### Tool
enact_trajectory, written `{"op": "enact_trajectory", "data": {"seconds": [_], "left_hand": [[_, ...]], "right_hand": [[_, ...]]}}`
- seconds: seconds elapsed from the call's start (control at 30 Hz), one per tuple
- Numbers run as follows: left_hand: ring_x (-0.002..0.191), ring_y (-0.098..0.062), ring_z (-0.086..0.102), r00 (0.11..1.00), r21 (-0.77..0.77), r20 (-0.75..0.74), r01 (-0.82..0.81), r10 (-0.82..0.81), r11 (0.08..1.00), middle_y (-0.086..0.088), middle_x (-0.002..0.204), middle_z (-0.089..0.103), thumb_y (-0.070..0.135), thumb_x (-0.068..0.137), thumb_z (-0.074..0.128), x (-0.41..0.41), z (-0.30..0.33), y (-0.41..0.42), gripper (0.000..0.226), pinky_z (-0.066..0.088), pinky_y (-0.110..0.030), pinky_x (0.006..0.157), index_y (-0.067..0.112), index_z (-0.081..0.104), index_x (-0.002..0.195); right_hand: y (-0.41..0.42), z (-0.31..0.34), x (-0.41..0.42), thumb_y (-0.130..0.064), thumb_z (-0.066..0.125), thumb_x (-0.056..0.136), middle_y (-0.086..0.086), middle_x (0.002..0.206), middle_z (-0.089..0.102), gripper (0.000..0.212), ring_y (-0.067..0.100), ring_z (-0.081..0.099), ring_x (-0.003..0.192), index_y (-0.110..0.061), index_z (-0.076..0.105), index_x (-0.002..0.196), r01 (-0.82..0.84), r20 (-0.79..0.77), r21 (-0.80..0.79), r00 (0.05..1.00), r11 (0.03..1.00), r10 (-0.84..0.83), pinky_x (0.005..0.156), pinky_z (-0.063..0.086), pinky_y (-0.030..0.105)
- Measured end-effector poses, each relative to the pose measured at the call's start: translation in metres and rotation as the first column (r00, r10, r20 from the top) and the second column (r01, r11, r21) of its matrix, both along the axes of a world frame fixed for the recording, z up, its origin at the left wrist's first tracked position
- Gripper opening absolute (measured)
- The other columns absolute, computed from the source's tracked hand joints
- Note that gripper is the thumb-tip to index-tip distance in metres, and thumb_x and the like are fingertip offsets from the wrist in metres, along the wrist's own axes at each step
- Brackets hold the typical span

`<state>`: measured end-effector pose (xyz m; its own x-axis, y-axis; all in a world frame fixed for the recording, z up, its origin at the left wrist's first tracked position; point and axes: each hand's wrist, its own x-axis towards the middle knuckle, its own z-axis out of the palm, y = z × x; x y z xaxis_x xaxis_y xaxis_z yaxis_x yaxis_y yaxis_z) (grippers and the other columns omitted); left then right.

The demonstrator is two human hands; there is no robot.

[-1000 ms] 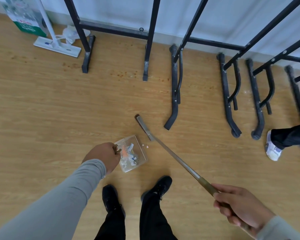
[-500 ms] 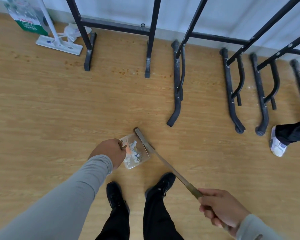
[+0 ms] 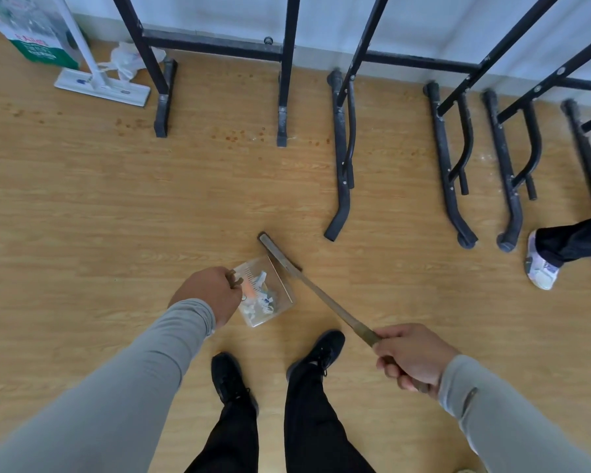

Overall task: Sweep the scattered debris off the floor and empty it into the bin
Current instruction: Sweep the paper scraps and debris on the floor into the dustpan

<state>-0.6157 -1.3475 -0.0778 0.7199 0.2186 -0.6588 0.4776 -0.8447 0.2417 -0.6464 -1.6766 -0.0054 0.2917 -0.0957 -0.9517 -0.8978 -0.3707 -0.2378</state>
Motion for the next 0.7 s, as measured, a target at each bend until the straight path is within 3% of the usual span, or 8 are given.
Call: {"op": "enact_trajectory", "data": {"seconds": [0.17,0.33,0.5,0.7], "left_hand": [[0.072,-0.02,0.064,1.0,-0.018,0.007,-0.005,0.005,1.0,0.002,0.079,0.067,0.033,0.093,0.052,-0.003,0.002,-0.001,0.015,0.056,-0.034,0.068,0.024,0.064,0.094],[0.075,-0.021,0.064,1.0,-0.01,0.007,0.005,-0.005,1.0,0.002,0.083,0.066,0.036,0.094,0.05,-0.012,0.003,0.0,0.022,0.055,-0.034,0.068,0.023,0.064,0.104],[0.077,-0.022,0.065,1.0,-0.013,0.002,0.002,-0.002,1.0,0.001,0.086,0.067,0.036,0.095,0.049,-0.018,0.003,-0.003,0.026,0.054,-0.033,0.069,0.023,0.064,0.11],[0.078,-0.02,0.065,1.0,-0.023,-0.008,-0.013,0.013,1.0,0.002,0.087,0.067,0.036,0.094,0.051,-0.024,0.001,-0.002,0.023,0.056,-0.034,0.071,0.024,0.064,0.109]], "right_hand": [[-0.039,0.03,-0.002,-0.001,0.057,0.097,0.015,0.074,0.061,0.035,0.015,0.043,0.049,-0.011,0.061,0.13,0.056,-0.051,0.066,0.997,0.996,-0.053,0.035,0.033,0.023],[-0.044,0.041,-0.006,0.001,0.056,0.096,0.015,0.071,0.06,0.038,0.015,0.042,0.048,-0.012,0.062,0.132,0.004,-0.005,0.049,1.0,0.999,-0.004,0.036,0.031,0.021],[-0.04,0.031,0.011,0.001,0.056,0.096,0.016,0.07,0.061,0.034,0.016,0.043,0.047,-0.007,0.061,0.129,0.057,0.014,0.005,0.998,0.998,-0.057,0.034,0.033,0.022],[-0.027,0.021,0.006,0.002,0.055,0.095,0.013,0.067,0.058,0.034,0.015,0.042,0.045,-0.013,0.061,0.126,-0.05,0.056,-0.073,0.997,0.996,0.054,0.035,0.031,0.022]]}}
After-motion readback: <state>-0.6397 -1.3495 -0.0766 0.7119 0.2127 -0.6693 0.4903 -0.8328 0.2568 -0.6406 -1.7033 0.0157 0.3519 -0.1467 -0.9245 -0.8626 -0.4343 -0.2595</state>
